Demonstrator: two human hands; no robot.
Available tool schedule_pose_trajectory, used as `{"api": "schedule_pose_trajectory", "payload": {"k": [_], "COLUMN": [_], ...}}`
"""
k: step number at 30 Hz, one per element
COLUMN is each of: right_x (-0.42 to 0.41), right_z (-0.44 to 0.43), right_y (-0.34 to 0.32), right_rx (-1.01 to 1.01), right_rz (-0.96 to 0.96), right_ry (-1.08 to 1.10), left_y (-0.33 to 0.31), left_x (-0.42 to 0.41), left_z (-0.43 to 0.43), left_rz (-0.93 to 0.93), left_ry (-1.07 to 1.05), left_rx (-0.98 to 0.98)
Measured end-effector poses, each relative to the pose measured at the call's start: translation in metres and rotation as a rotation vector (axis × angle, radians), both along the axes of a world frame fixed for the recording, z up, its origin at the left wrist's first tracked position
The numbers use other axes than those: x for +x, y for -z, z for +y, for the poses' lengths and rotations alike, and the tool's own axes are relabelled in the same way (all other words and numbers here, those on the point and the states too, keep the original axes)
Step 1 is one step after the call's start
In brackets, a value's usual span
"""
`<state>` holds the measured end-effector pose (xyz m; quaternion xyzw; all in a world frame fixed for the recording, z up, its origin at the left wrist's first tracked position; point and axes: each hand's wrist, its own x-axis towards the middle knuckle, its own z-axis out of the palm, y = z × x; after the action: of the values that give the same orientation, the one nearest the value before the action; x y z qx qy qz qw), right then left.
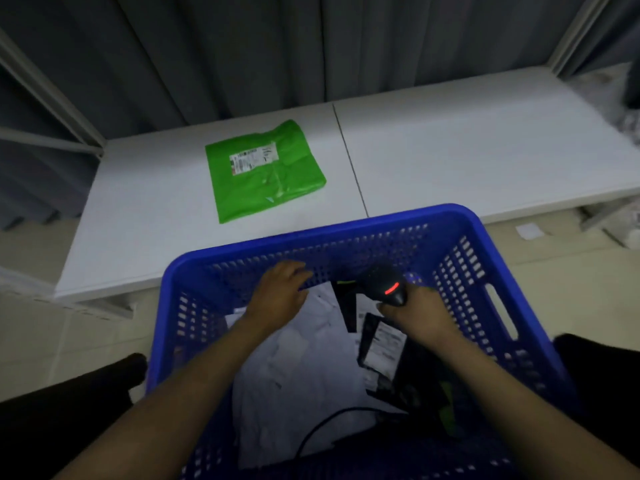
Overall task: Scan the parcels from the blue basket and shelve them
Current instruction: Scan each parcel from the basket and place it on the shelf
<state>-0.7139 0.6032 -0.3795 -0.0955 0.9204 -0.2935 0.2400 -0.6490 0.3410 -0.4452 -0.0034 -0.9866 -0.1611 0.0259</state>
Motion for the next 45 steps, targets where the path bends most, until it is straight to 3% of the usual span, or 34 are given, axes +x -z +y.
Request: {"api": "schedule_pose_trajectory", "payload": {"k": [4, 8, 14, 16, 19, 20, 24, 27, 30, 38, 45], "right_x": [0.005, 0.005, -0.002, -0.003, -0.004, -0.005, -0.003, 0.001, 0.006, 0.028, 0.054], "right_z": [0.034, 0.048, 0.053, 0.053, 0.050, 0.049, 0.047, 0.047, 0.047, 0.042, 0.045], "right_y": [0.033, 0.060, 0.083, 0.087, 0.089, 0.088, 0.081, 0.066, 0.045, -0.022, -0.039], "right_rx": [0.070, 0.097, 0.104, 0.090, 0.062, 0.057, 0.013, -0.024, -0.083, -0.221, -0.185], "right_rz": [-0.095, -0.126, -0.147, -0.154, -0.153, -0.151, -0.144, -0.119, -0.078, 0.047, 0.079], "right_ry": [0.057, 0.090, 0.061, 0.058, 0.054, 0.060, 0.081, 0.080, 0.072, -0.016, -0.214], "left_y": [0.059, 0.114, 0.167, 0.174, 0.171, 0.164, 0.133, 0.096, 0.049, -0.052, -0.108], "left_x": [0.012, -0.006, -0.034, -0.039, -0.043, -0.044, -0.043, -0.042, -0.034, 0.010, 0.043], "left_z": [0.038, 0.066, 0.081, 0.075, 0.069, 0.065, 0.054, 0.048, 0.039, 0.006, -0.021], "left_rz": [-0.405, -0.615, -0.822, -0.701, -0.534, -0.615, -0.714, -0.554, -0.500, -0.039, 0.174], "left_ry": [0.082, 0.212, 0.526, 0.623, 0.664, 0.679, 0.379, 0.166, 0.038, -0.285, -0.466], "left_rx": [0.104, 0.036, -0.350, -0.454, -0.434, -0.483, -0.240, 0.055, 0.083, 0.277, 0.474]}}
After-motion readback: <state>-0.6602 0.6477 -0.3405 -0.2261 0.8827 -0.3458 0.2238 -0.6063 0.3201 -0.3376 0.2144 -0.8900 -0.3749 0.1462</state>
